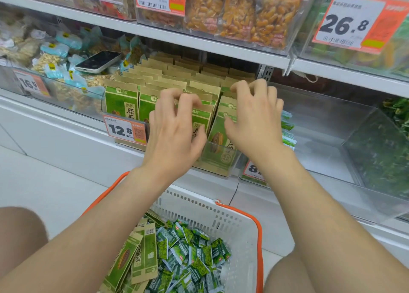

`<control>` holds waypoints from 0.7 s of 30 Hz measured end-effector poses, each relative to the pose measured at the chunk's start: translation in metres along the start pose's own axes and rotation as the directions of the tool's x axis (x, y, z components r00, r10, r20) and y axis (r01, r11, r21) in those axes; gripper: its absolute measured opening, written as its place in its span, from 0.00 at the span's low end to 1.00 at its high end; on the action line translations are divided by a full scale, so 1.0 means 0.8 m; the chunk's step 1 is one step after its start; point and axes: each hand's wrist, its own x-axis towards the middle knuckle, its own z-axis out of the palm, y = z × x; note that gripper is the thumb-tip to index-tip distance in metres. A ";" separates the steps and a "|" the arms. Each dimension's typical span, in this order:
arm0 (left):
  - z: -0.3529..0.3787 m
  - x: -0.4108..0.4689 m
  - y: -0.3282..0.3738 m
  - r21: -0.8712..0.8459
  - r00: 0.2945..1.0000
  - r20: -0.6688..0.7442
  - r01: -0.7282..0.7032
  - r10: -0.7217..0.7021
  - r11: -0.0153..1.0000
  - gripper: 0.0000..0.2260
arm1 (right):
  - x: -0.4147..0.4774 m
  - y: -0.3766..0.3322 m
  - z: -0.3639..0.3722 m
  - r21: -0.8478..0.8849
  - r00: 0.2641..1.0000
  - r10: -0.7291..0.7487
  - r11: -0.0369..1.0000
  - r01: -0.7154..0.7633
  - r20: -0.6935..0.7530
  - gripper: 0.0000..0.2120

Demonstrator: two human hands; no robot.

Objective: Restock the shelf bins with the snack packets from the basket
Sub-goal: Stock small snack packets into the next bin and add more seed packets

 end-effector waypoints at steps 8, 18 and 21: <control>-0.010 -0.046 -0.030 0.139 0.900 0.419 0.069 -0.122 0.988 0.14 | -0.075 -0.065 -0.042 0.248 0.893 -0.298 0.943 0.221 0.337 0.05; 0.044 -0.206 -0.122 0.361 0.040 0.932 -0.191 -0.360 0.913 0.08 | -0.157 -0.120 0.030 0.296 0.319 -0.467 0.837 0.461 0.825 0.05; 0.056 -0.248 -0.148 0.355 -0.125 0.912 -0.233 -0.390 0.905 0.23 | -0.158 -0.130 0.036 0.320 0.267 -0.479 0.821 0.473 0.836 0.03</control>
